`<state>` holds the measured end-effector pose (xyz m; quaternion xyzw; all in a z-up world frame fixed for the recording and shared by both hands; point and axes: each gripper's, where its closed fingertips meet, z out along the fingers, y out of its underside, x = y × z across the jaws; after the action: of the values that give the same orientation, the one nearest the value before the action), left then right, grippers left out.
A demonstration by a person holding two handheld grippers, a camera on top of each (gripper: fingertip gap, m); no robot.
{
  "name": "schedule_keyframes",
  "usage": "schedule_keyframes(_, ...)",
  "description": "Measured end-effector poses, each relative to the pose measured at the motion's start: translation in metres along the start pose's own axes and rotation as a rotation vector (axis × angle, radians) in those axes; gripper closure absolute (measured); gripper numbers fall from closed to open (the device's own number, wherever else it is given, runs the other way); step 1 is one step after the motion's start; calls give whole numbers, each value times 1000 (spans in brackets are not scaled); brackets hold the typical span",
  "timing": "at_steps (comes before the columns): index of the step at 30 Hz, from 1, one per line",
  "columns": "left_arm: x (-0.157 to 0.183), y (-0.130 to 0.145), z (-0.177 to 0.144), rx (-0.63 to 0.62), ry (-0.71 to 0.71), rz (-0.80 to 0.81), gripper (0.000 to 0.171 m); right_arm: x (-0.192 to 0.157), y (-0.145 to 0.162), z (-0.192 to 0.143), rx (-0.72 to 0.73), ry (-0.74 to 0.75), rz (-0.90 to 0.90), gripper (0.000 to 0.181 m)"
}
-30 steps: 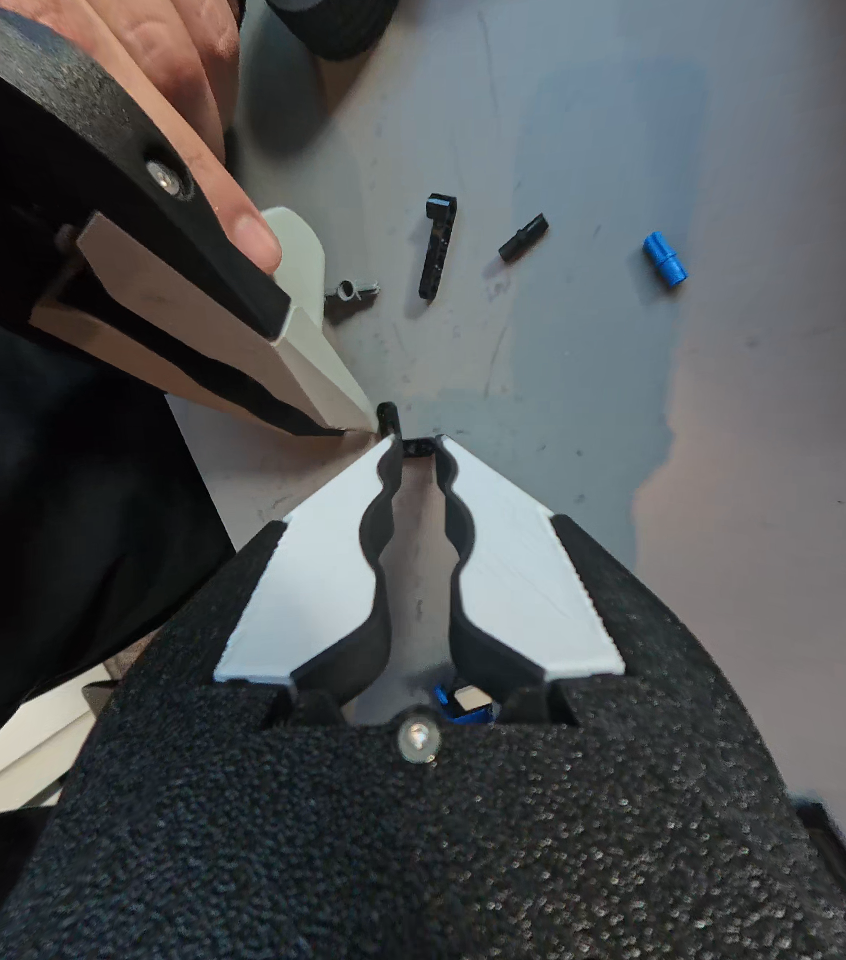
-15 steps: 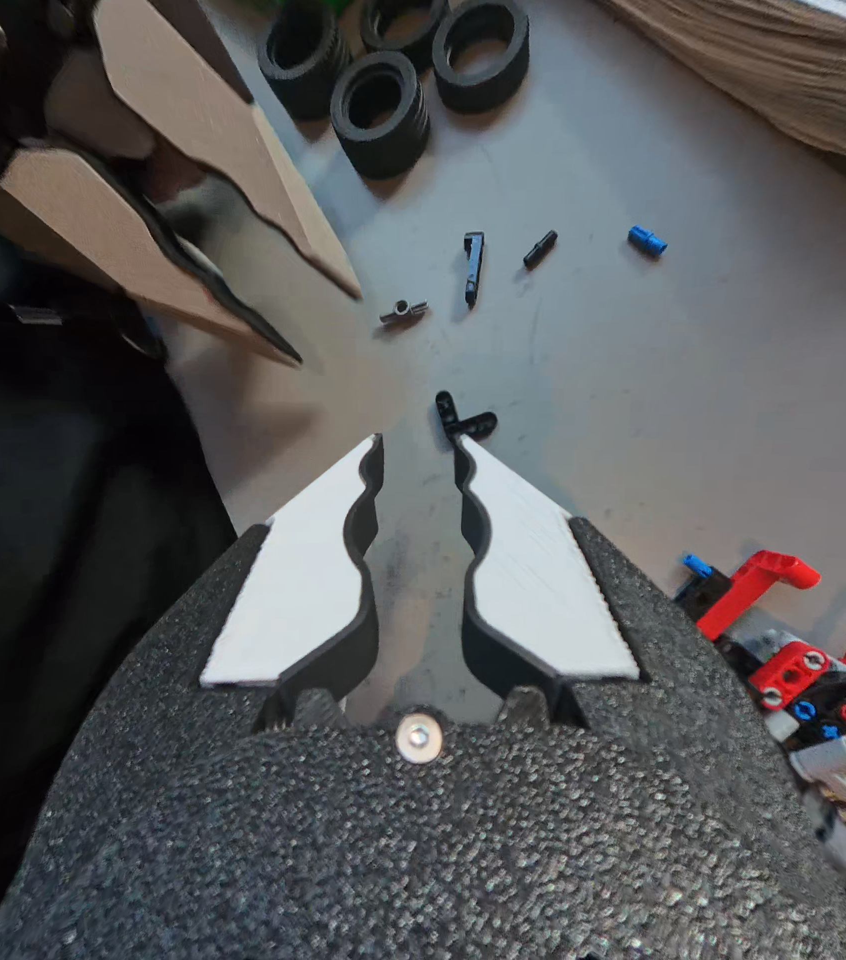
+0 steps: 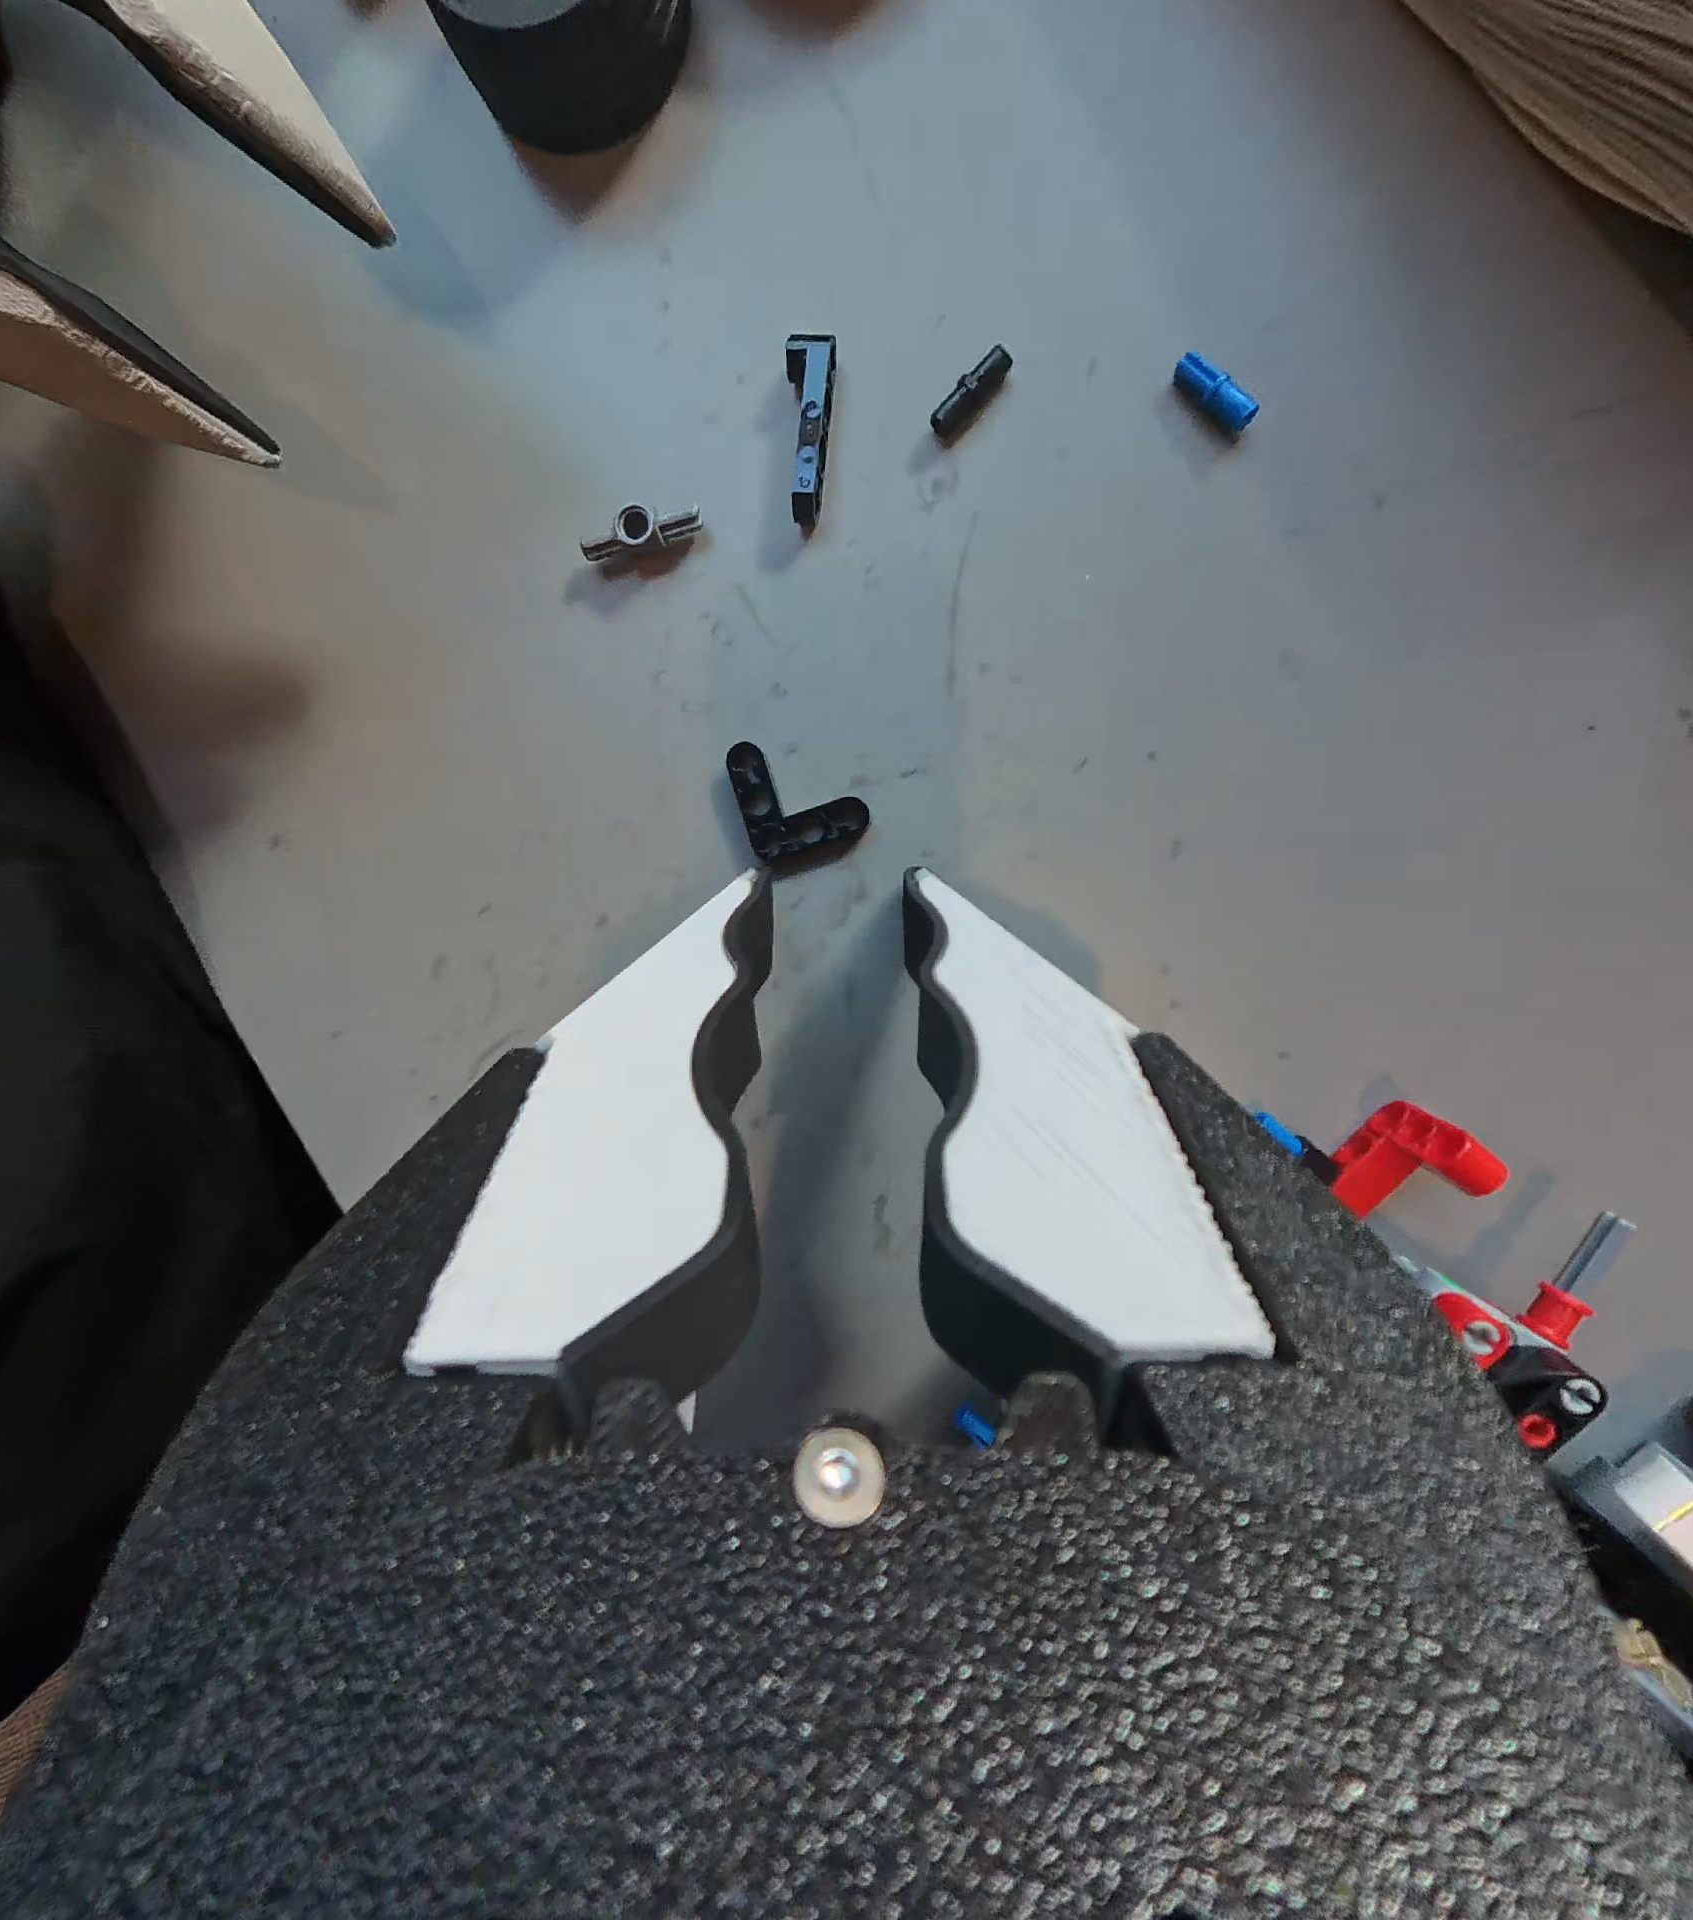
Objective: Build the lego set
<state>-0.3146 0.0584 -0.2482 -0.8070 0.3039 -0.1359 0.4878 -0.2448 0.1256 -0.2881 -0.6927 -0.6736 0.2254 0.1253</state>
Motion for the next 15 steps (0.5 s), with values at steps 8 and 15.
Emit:
schedule_keyframes(8,-4,-2,-3,27,22,-57,142,4,-3,0,23,11,-40,159)
schedule_keyframes(15,-3,-3,-3,37,12,-32,144,7,-10,-10,104,25,-7,159)
